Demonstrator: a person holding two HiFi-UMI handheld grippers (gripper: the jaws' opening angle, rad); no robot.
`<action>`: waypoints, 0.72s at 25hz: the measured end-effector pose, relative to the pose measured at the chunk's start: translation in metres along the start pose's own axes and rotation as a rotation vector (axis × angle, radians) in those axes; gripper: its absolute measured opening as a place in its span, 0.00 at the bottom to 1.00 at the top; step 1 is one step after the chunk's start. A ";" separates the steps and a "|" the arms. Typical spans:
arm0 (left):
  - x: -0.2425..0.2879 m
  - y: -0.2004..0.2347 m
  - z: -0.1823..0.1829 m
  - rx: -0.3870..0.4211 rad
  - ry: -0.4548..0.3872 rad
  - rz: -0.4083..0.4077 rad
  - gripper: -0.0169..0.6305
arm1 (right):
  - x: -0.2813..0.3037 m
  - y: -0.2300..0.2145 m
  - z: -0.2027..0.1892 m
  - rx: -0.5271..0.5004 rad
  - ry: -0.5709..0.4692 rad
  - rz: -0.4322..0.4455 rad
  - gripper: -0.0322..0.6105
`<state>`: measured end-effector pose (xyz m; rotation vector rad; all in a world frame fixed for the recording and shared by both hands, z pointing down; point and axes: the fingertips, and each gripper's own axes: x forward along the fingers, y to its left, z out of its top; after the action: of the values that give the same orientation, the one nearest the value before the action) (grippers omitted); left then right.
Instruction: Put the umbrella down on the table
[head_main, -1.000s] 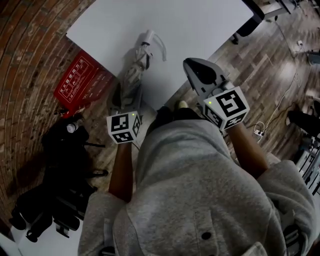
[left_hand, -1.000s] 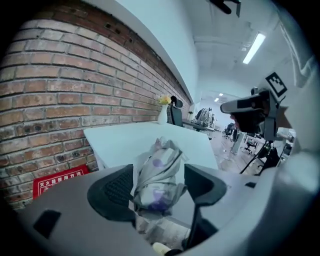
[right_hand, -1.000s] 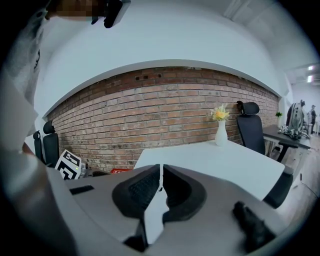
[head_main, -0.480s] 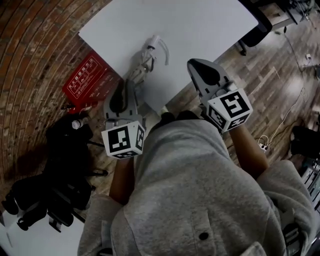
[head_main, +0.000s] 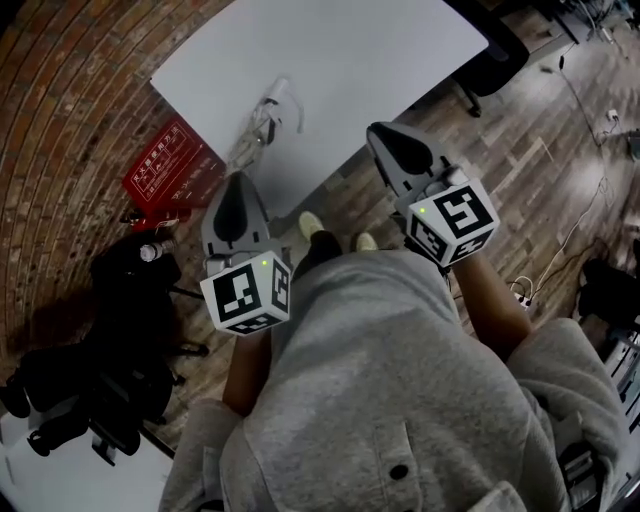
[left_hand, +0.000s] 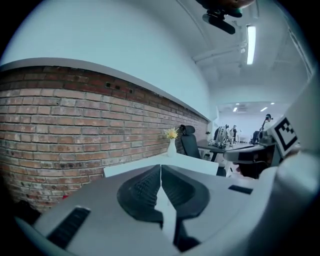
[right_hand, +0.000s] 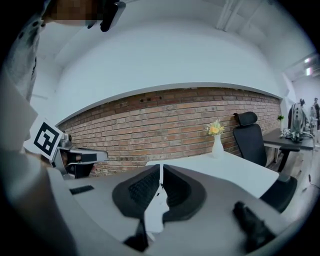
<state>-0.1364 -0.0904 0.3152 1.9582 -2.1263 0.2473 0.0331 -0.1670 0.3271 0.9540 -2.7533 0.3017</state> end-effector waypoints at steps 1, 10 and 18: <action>-0.006 -0.006 0.001 -0.001 -0.003 0.002 0.05 | -0.009 -0.002 -0.001 0.003 -0.003 -0.002 0.10; -0.050 -0.058 -0.006 0.004 -0.007 0.008 0.05 | -0.080 -0.009 -0.013 0.020 -0.016 -0.022 0.10; -0.081 -0.096 -0.016 0.009 -0.005 0.014 0.06 | -0.132 -0.016 -0.022 0.032 -0.043 -0.029 0.10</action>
<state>-0.0336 -0.0169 0.3040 1.9509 -2.1467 0.2550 0.1474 -0.0966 0.3152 1.0197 -2.7782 0.3255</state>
